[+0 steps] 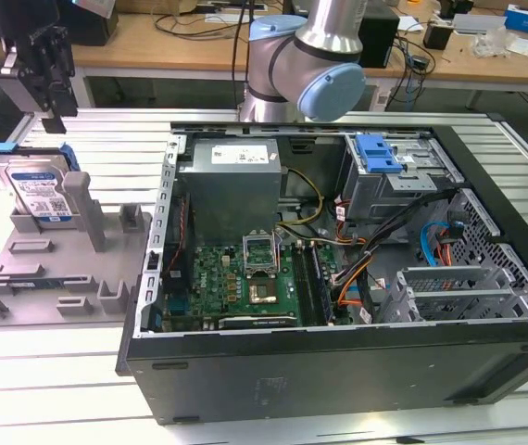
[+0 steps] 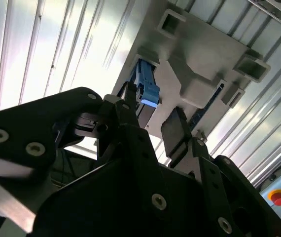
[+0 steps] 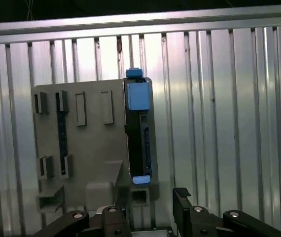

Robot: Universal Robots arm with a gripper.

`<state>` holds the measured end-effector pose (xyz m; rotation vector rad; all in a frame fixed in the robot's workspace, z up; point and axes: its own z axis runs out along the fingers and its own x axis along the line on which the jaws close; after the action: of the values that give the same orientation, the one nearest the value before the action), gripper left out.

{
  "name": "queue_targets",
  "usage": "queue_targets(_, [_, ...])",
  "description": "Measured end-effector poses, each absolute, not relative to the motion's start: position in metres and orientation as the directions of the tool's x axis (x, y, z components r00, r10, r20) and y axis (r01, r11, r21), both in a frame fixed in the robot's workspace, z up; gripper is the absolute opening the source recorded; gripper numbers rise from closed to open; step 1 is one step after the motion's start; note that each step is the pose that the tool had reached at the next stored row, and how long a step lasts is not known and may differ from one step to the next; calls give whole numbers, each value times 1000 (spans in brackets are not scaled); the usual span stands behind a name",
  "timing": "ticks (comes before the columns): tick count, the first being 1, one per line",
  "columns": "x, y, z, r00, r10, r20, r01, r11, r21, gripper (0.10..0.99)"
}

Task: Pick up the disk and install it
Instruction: 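Pick up the disk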

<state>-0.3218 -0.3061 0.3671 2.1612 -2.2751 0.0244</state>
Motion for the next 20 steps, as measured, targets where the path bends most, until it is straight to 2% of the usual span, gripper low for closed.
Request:
queue_targets(13, [-400,-306,360,-36,-999,13,-999,35,-9,482])
queue_targets(20, [-402,-306,357,-34,-999,13,-999,34,-9,482])
